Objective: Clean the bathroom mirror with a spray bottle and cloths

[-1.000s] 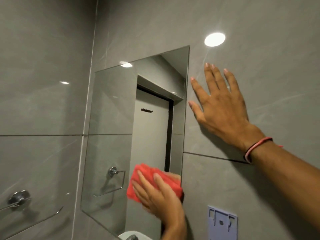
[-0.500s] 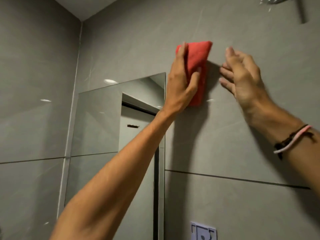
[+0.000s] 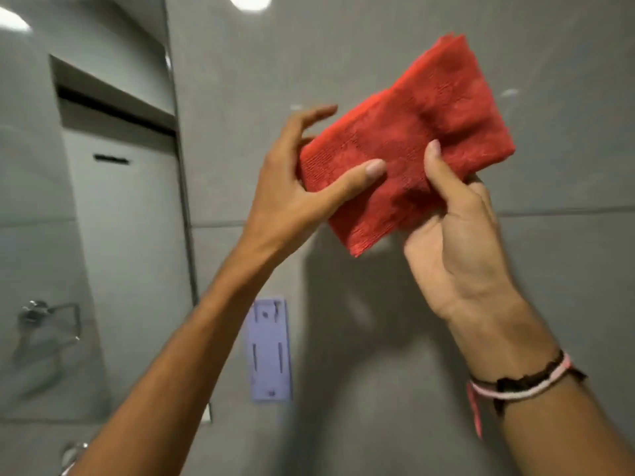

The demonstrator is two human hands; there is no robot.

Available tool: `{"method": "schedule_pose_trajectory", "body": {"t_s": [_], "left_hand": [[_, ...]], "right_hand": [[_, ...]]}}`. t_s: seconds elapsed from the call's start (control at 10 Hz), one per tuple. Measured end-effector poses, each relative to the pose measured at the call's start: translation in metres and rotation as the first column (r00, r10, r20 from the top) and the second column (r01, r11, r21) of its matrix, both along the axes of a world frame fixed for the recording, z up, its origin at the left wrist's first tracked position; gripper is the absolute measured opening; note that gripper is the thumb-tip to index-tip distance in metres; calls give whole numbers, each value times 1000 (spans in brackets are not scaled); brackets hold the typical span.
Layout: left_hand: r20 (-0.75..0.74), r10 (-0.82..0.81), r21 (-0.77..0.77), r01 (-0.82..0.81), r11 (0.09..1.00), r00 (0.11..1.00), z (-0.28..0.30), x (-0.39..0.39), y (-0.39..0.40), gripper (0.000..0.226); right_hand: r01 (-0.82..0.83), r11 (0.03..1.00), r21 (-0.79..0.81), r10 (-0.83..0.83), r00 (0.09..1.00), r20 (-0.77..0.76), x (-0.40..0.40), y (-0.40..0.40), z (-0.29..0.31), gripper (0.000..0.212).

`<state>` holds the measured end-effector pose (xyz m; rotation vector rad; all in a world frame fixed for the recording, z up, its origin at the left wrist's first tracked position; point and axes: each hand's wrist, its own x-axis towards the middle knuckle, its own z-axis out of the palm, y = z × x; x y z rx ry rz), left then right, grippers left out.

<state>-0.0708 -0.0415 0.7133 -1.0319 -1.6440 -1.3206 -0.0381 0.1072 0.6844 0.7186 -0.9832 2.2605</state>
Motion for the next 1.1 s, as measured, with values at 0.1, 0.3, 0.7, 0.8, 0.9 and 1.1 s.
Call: {"method": "schedule_pose_trajectory", "body": {"t_s": [0.1,0.3,0.7,0.8,0.9,1.1], "left_hand": [[358,-323,168,280,945,876,-82,-1,12,54],[777,-378,369,122,921,504,-292,12,52,50],[989,137,-142,-125,982,-46,-591,74,103,52],[963,270,-270,36,962,10,-615,68,114,49],[927,366,-374,148,916,79,-625,60,126,54],[792,543,-610,342,715,278,-627,56,128,61]], "right_hand": [[37,999,-17,-36,995,88,12,14,-82,23],[302,937,173,-346,754,558,43,61,-296,30],[-140,941,308,-318,-56,946,95,117,-598,18],[-293,899,327,-381,-150,912,85,126,-622,30],[-441,792,421,-522,-134,842,72,139,-629,36],[-662,342,667,-805,159,571,59,152,-613,60]]}}
